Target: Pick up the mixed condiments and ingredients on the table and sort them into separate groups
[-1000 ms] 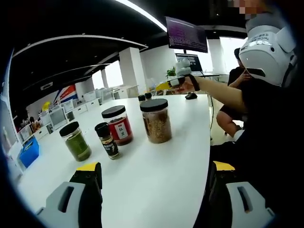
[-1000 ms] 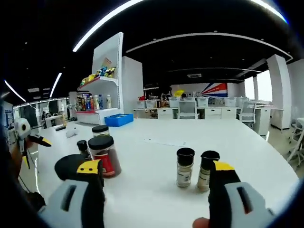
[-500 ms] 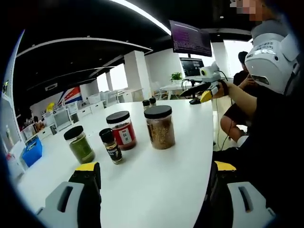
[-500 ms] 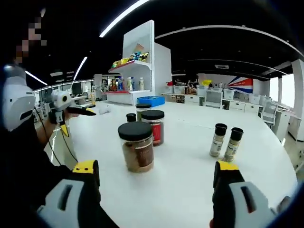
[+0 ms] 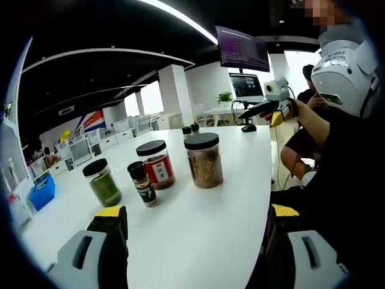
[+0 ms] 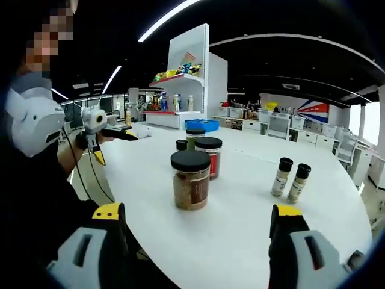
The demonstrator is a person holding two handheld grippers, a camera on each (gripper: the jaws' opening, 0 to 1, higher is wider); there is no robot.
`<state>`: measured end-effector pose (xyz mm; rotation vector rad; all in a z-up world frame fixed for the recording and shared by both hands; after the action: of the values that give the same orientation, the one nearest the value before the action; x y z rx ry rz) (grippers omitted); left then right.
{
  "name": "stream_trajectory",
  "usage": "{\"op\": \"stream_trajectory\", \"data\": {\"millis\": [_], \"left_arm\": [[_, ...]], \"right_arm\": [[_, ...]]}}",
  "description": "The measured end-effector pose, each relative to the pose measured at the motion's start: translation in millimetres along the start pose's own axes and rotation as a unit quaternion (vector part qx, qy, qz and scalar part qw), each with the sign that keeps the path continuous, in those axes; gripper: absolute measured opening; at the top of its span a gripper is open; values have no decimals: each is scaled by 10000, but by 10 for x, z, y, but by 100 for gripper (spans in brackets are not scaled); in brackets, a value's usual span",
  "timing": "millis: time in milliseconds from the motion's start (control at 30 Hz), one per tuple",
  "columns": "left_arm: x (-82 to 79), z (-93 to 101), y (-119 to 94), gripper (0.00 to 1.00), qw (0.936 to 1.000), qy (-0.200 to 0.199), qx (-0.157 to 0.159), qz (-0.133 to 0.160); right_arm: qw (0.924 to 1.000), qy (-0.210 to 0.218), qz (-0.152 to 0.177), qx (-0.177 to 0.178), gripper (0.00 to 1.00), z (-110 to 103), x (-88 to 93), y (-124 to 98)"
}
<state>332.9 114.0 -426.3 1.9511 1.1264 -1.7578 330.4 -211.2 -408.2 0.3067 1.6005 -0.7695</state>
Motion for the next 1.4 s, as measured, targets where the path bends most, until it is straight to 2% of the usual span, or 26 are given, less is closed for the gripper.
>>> {"op": "stream_trajectory", "data": {"millis": [233, 367, 633, 733, 967, 1033, 1133, 1300, 1400], "left_arm": [[-39, -2, -8, 95, 10000, 19, -34, 44], [-128, -15, 21, 95, 9999, 79, -52, 108], [-737, -110, 250, 95, 9977, 402, -84, 536], [-969, -231, 431, 95, 9955, 745, -182, 550], [-1386, -414, 937, 95, 9956, 714, 52, 607], [-1427, -490, 1161, 95, 9962, 725, 81, 483], [-1395, -549, 1452, 95, 9975, 637, 222, 202], [-1281, -658, 1870, 93, 9969, 673, 343, -225], [-1184, -671, 2045, 92, 9966, 417, 564, -438]], "right_arm": [[10000, -28, -8, -2, 96, -10, 10, 6], [10000, -34, -39, -15, 96, -19, 28, 8], [10000, -47, -49, -4, 96, -18, 46, 9], [10000, -26, -62, 6, 96, -15, 69, 3], [10000, -32, -57, 71, 95, 17, 72, -34], [9999, -28, -34, 94, 95, 26, 66, -48], [10000, -17, -3, 94, 95, 29, 69, -61], [9999, 22, -30, 128, 95, 43, 111, -83], [9999, 56, -21, 155, 95, 56, 134, -98]]}}
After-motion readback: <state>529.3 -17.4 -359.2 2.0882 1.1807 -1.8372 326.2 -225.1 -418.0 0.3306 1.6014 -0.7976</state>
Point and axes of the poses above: the point that each gripper's makers call its tool centre point, and the gripper's own axes: y roughly forward along the fingers, z roughly to its right, x roughly out of its underside, the point moved 2 cm from there along -y, roughly backward along the fingers, and after that the axes turned 10 degrees about -x, right-handed, at the moved point
